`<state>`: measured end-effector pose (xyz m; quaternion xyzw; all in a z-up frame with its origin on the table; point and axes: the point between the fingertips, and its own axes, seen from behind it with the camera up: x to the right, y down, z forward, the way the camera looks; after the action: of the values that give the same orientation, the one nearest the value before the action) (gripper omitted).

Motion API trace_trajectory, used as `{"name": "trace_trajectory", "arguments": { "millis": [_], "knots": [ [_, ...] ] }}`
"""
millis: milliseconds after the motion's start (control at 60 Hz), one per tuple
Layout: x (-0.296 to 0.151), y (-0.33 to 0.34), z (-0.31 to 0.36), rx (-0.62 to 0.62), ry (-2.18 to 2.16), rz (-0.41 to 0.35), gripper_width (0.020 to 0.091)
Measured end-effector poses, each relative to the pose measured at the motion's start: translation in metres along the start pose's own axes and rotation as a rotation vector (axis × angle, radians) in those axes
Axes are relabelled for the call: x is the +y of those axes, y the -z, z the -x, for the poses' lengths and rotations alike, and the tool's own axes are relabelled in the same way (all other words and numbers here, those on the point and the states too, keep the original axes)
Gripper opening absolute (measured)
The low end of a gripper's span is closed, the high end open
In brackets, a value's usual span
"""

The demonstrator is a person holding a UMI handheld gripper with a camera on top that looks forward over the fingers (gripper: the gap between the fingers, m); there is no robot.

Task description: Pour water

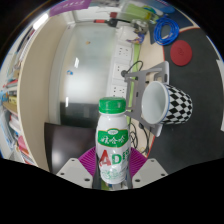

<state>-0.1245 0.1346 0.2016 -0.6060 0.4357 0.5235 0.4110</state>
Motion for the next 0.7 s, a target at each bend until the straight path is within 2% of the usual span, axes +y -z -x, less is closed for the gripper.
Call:
{"name": "trace_trajectory", "arguments": {
  "millis": [217, 433, 550, 650, 700],
  "knots": [
    [-0.012, -0.004, -0.009, -0.002, -0.247, 0.020, 0.0395],
    [-0.007, -0.003, -0.013, 0.021, -0.299, 0.052, 0.0396],
    [-0.010, 0.004, 0.002, 0.035, -0.144, 0.071, 0.0410],
    [-0.019, 0.019, 0.021, 0.065, 0.196, 0.101, 0.0411],
    [-0.037, 0.026, 0.037, 0.057, 0.342, 0.073, 0.0413]
  ]
}}
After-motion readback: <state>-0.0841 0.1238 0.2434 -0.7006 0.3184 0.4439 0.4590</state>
